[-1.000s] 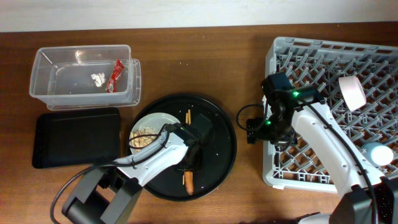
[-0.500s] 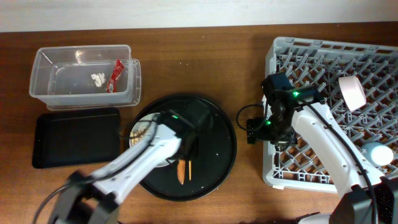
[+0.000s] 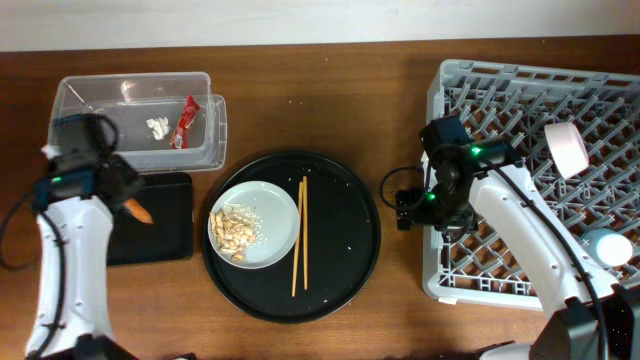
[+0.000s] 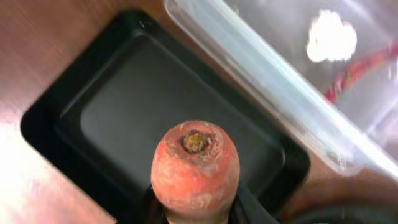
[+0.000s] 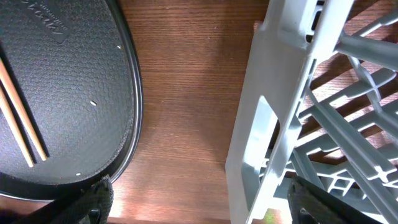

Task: Sort waste into correct bins and load items into the dishwasher rack
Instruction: 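Place the carrot on the black tray with the left gripper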

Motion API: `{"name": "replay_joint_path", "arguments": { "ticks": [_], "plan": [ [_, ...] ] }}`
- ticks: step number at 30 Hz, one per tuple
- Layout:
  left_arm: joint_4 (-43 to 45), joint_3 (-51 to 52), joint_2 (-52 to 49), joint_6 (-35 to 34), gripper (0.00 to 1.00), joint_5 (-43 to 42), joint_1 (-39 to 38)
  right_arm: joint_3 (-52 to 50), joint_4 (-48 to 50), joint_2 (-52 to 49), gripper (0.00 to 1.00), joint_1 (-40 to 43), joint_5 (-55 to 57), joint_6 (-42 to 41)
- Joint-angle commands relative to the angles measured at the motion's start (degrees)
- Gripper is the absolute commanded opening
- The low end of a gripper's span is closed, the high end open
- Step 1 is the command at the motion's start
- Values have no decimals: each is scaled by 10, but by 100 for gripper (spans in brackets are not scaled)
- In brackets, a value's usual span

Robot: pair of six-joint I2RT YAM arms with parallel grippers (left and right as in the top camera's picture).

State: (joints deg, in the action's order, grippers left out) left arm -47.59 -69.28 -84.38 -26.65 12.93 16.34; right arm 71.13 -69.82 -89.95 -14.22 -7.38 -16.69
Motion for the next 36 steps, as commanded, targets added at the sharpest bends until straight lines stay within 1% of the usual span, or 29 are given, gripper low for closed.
{"name": "replay_joint_path", "arguments": {
  "ticks": [1,4,6,10,11,12,14,15,16,17,20,22,23,26,28,30,34,36],
  "plan": [
    [43,-7,-48,7,21,4,70,11,-1,8,89,4,5,0],
    [79,-7,-111,6,22,3,117,11,-1,8,89,4,5,-1],
    [94,-7,-157,7,22,1,134,11,-1,8,89,4,5,-1],
    [98,-7,-217,6,23,-1,145,11,0,8,89,4,5,-1],
    [101,-7,-221,7,31,0,145,11,0,8,89,4,5,-1],
    [101,-7,-221,7,42,0,145,11,0,8,89,4,5,-1],
    [100,-7,-221,7,51,-1,145,11,0,8,89,4,5,-1],
    [96,-7,-221,7,60,-1,145,11,0,8,89,4,5,-1],
    [92,-9,-220,7,73,-4,145,11,0,8,89,4,5,-1],
    [86,-16,-217,7,77,-18,145,11,0,8,89,4,5,-1],
    [58,-48,-185,7,80,-66,141,12,14,8,89,1,-7,0],
    [52,-55,-146,35,79,-132,124,12,47,8,89,-22,-32,0],
    [46,-55,-129,45,80,-151,110,12,64,8,89,-42,-34,0],
    [-17,-55,-103,56,82,-155,60,11,103,1,89,-114,-33,-10],
    [-77,-54,-104,71,84,-153,14,11,116,-21,89,-163,-29,-48],
    [-109,-54,-104,71,87,-142,-19,11,127,-50,89,-198,-27,-76],
    [-121,-54,-104,70,87,-141,-30,11,158,-111,88,-260,-25,-115],
    [-123,-54,-104,70,87,-141,-30,11,172,-136,88,-284,2,-146]
  ]
}}
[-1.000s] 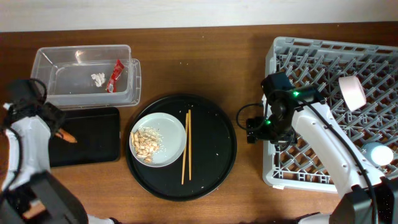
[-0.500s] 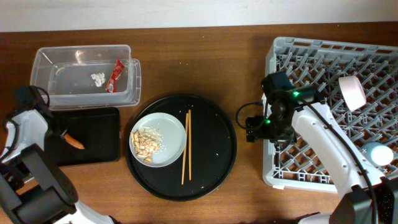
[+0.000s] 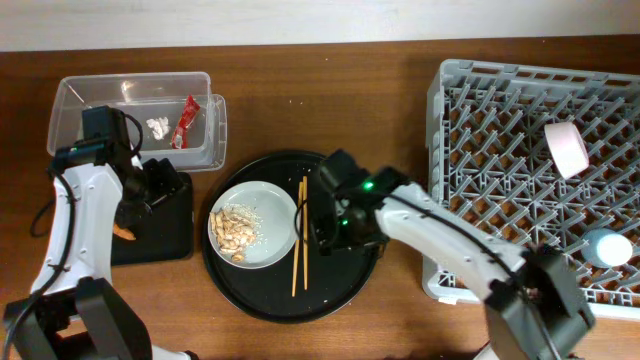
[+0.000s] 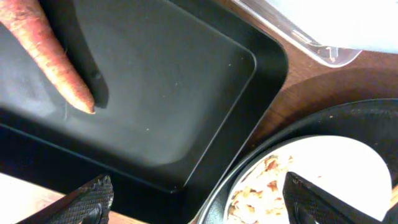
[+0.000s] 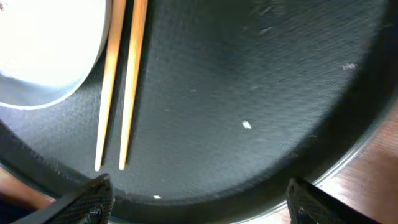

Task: Sort waste into correct bins and load items into the dishwasher rack
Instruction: 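Place the carrot on the black tray with the left gripper, then grasp one chopstick with the right gripper and place it in the rack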

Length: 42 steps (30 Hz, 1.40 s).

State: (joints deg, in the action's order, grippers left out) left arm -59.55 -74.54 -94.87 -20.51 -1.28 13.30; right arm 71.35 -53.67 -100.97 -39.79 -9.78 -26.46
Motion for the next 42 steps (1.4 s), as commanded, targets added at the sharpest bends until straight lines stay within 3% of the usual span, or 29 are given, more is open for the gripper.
{"name": "replay_joint_path", "arguments": {
  "ticks": [1,12,26,32,42],
  "plan": [
    [-6,-2,1,9,87,2,1,9,19,-36,88,-39,40,-59],
    [-8,-2,1,9,87,2,1,9,83,-95,83,-76,94,-105],
    [-9,-2,1,9,87,2,1,9,85,-129,82,-93,118,-150],
    [-9,-2,1,9,87,2,1,9,81,-136,71,-92,143,-150],
    [-8,-2,1,9,87,2,1,13,158,-136,65,-66,180,-42]
  ]
}}
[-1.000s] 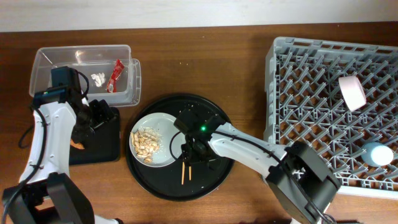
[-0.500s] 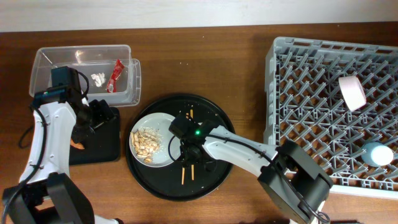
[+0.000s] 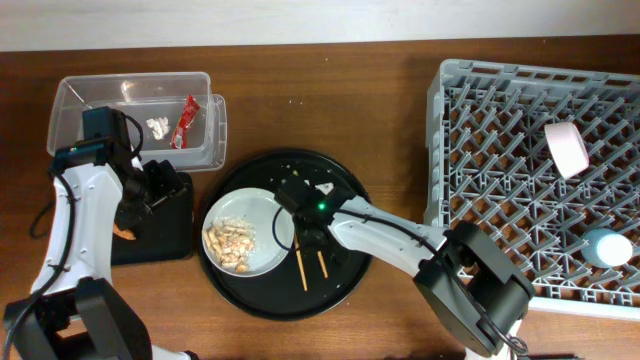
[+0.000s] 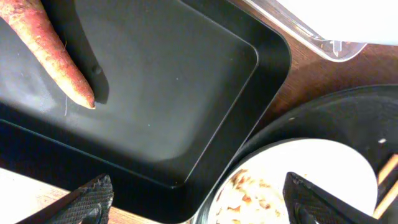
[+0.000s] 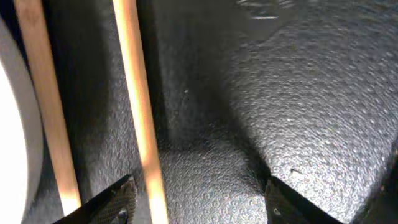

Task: Sort waste into correct bins and load items into the dishwasher rack
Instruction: 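Grasp one chopstick with the right gripper and place it in the rack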

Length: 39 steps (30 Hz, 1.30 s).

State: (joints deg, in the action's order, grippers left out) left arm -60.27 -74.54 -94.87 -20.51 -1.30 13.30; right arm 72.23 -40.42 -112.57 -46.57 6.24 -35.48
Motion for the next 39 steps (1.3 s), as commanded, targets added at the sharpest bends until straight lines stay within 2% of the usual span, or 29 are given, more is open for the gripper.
{"name": "replay_joint_path", "arguments": {
  "ticks": [1,3,8,11,14,19,23,28,32,34,39],
  "plan": [
    [-1,-2,1,9,87,2,1,4,29,-20,64,2,20,53],
    [-1,-2,1,9,87,2,1,4,23,-20,58,1,19,53],
    [-1,-2,1,9,87,2,1,3,-38,-20,23,-7,-14,52],
    [-1,-2,1,9,87,2,1,3,-46,-20,11,-7,-50,50],
    [-1,-2,1,9,87,2,1,3,-49,-20,4,-7,-83,50],
    [-1,-2,1,9,87,2,1,8,-57,-16,4,2,-86,47],
    [-1,-2,1,9,87,2,1,39,-89,31,4,39,-75,51],
    [-1,-2,1,9,87,2,1,96,-177,137,4,133,-69,101],
    [-1,-2,1,9,87,2,1,115,-244,228,4,248,-67,143],
    [-1,-2,1,9,87,2,1,115,-270,241,4,307,-67,165],
    [-3,-2,1,9,87,2,1,82,-290,228,4,385,-66,203]
  ]
}}
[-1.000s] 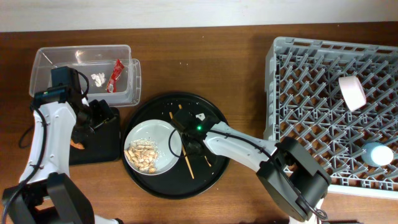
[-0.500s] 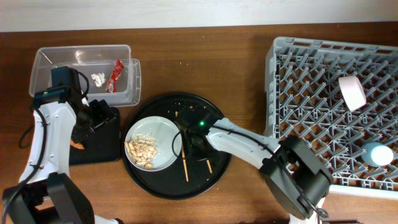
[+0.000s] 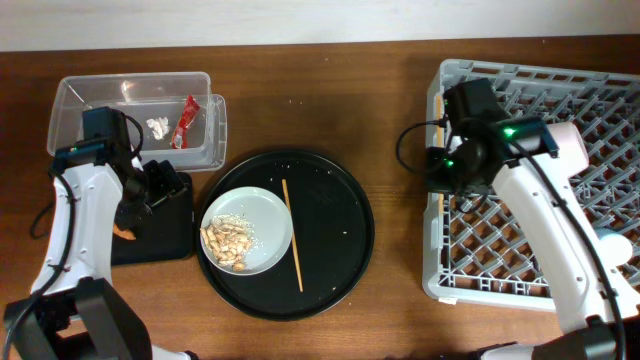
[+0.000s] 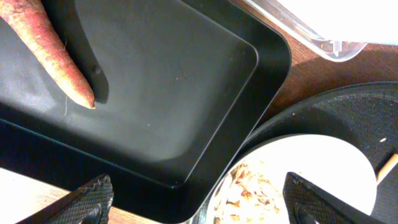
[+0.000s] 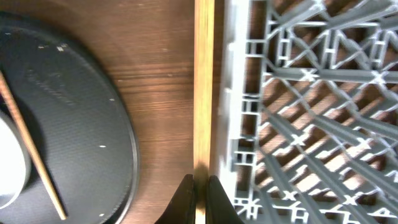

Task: Sort waste into correct bins and load items into the dishwasher rack
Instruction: 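Grasp one chopstick with the right gripper and place it in the rack, then move the right gripper back to the remaining chopstick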

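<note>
My right gripper [image 5: 200, 186] is shut on one wooden chopstick [image 5: 203, 93], holding it just off the left wall of the grey dishwasher rack [image 5: 298, 124]. The other chopstick [image 3: 292, 235] lies on the round black tray [image 3: 345, 215] beside a white plate [image 3: 262, 205] of food scraps. My left gripper [image 4: 199, 205] stands open over the black bin [image 4: 174, 93], where a carrot [image 4: 46, 53] lies. Overhead, the right gripper [image 3: 440, 170] is at the rack's left edge and the left gripper [image 3: 150, 185] at the bin.
A clear bin [image 3: 135, 80] at the back left holds a red wrapper [image 3: 186, 120] and crumpled white paper [image 3: 157, 127]. In the rack are a pink cup [image 3: 566, 145] and a pale glass [image 3: 605, 245]. Bare wood lies between tray and rack.
My right gripper was open, low on the tray at the two chopsticks; now it is shut on one beside the rack. One chopstick stays on the tray. The left arm has not moved.
First my left gripper held the carrot above the black bin while the right was open by the rack. Then the carrot lay in the bin, left open, right over the tray. Then right stood at the chopsticks; now it holds one at the rack.
</note>
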Motion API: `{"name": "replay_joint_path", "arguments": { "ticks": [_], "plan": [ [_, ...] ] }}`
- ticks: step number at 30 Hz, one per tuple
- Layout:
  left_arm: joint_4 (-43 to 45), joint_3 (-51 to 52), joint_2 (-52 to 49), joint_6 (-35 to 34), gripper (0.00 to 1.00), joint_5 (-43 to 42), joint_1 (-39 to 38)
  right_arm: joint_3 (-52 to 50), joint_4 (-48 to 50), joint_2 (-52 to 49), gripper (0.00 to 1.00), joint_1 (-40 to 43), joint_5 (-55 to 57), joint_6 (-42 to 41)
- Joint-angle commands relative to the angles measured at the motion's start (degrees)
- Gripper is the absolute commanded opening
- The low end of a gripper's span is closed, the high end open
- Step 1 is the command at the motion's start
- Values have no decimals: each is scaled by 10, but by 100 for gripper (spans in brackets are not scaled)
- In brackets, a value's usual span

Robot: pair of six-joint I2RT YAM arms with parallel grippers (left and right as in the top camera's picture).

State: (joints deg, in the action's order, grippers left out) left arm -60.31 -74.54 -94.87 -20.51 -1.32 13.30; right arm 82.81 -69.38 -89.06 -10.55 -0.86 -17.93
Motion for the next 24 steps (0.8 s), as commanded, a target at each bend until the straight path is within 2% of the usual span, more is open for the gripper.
{"name": "replay_joint_path", "arguments": {
  "ticks": [1,11,12,14,16,19,21,24],
  "plan": [
    [-3,-2,1,9,87,2,1,-35,2,-8,4,32,10,27],
    [-6,-2,1,9,87,2,1,-151,56,-11,5,47,33,27],
    [-6,-2,1,9,87,2,1,-151,56,-11,16,47,33,27],
    [-7,-2,1,9,87,2,1,-151,54,-10,27,47,32,27],
    [-7,-2,1,9,87,2,1,-139,39,-2,32,47,32,27],
    [-8,-2,1,9,87,2,1,-100,13,17,35,45,22,27],
    [-9,-2,1,9,87,2,1,-63,8,36,36,37,-55,40],
    [-9,-2,1,9,87,2,1,-57,26,36,38,-9,-101,42]
  ]
}}
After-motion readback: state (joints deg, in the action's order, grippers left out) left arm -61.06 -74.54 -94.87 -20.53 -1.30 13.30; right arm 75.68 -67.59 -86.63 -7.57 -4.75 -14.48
